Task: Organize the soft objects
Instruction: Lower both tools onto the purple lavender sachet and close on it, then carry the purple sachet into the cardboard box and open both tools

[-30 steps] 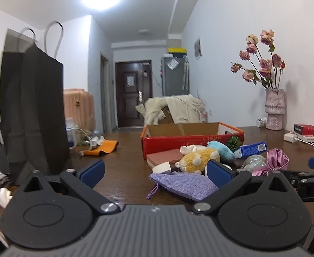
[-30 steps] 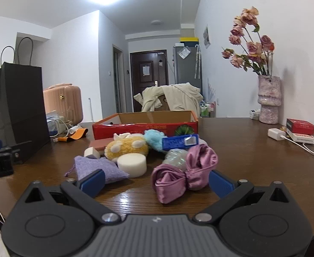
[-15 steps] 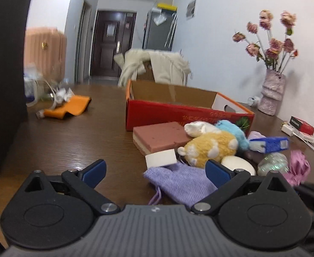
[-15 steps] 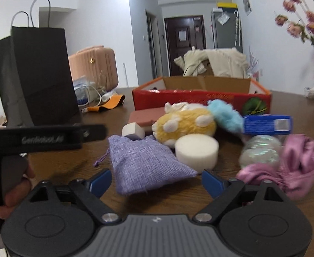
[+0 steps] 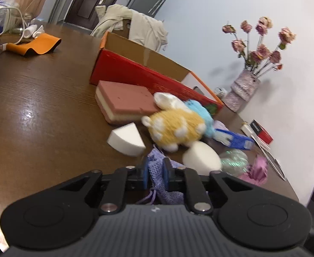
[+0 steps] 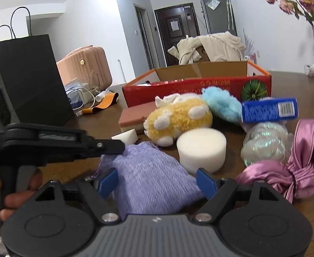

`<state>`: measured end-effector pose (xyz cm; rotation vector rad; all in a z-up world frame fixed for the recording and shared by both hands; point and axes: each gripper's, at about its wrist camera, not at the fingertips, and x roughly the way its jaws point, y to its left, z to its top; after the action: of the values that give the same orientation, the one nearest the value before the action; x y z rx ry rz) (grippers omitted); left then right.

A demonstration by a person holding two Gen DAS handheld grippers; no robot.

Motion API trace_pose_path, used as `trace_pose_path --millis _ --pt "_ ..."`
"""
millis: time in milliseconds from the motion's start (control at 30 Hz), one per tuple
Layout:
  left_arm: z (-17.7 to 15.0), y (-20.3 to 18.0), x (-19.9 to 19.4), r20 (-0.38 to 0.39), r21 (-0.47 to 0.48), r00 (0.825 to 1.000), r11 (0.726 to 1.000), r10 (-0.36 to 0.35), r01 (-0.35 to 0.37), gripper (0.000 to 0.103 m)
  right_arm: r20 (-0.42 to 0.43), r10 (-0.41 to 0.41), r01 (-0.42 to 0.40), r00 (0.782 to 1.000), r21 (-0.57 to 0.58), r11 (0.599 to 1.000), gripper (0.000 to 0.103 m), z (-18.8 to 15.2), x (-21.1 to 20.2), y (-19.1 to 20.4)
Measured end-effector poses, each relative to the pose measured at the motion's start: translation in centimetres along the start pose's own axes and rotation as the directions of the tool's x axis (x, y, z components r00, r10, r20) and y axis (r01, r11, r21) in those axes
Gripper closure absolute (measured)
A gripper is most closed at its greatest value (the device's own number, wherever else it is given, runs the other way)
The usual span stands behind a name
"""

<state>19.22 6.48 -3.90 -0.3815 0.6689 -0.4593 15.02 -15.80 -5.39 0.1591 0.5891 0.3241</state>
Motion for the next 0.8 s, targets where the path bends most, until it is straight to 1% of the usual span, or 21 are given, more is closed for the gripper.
trace_pose_path --millis 100,167,200,267,333,400,433,467,567,633,733,800 --pt "-1.2 -1.0 -1.5 0.039 0.034 0.999 0.999 0.028 -0.029 0.093 -0.034 -0.013 0.013 0.999 -0.002 1.0 0.028 -0.3 -0.5 0.0" --pt "-1.9 -1.3 -2.0 0.067 0.034 0.996 0.998 0.05 -0.053 0.094 -0.026 -0.033 0.034 0.999 0.011 0.999 0.025 -0.8 -1.9 0.1" --pt "-2.4 -1.3 -2.4 0.089 0.028 0.993 0.997 0.073 -0.076 0.094 -0.019 -0.047 0.047 0.999 0.006 0.999 0.025 -1.1 -2.5 0.3" --pt "-2.9 -1.1 -2.9 0.106 0.005 0.989 0.995 0.1 -0.101 0.094 0.004 -0.072 0.072 0.997 -0.036 0.997 0.024 -1.9 -3.9 1.2" --pt "-3.3 -0.5 -3.4 0.112 -0.03 0.989 0.995 0.097 -0.094 0.094 0.019 -0.069 0.07 0.997 -0.085 0.994 0.021 -2.6 -4.7 2.1" --pt "-3.4 -0.4 -4.0 0.121 -0.035 0.988 0.995 0.095 -0.092 0.094 -0.002 -0.042 0.042 0.999 -0.094 0.995 0.021 -3.1 -4.8 2.6" --pt "-3.5 -0.5 -4.3 0.128 -0.03 0.987 0.995 0.1 -0.096 0.094 -0.022 -0.027 0.025 0.999 -0.09 0.996 0.03 -3.2 -4.5 2.7" --pt "-3.5 -0.5 -4.6 0.133 -0.028 0.987 0.995 0.095 -0.092 0.094 -0.037 -0.016 0.012 0.999 -0.094 0.996 0.047 -3.2 -4.2 2.9" --pt "-3.6 -0.5 -5.3 0.149 -0.032 0.986 0.997 0.072 -0.068 0.095 -0.051 -0.029 0.023 0.998 -0.109 0.994 0.07 -3.0 -3.7 3.3" --pt "-3.6 -0.6 -5.5 0.16 -0.037 0.985 0.998 0.065 -0.059 0.095 -0.034 -0.014 0.009 0.999 -0.125 0.992 0.076 -2.8 -4.1 3.6" --pt "-2.8 -0.9 -6.3 0.196 -0.044 0.98 0.999 0.013 -0.005 0.096 -0.02 -0.007 0.003 1.0 -0.162 0.987 0.079 -2.3 -4.4 3.9" --pt "-1.6 -1.5 -6.5 0.226 -0.018 0.974 1.0 -0.006 0.01 0.096 -0.008 -0.001 -0.001 1.0 -0.178 0.984 0.08 -1.6 -4.8 4.0"
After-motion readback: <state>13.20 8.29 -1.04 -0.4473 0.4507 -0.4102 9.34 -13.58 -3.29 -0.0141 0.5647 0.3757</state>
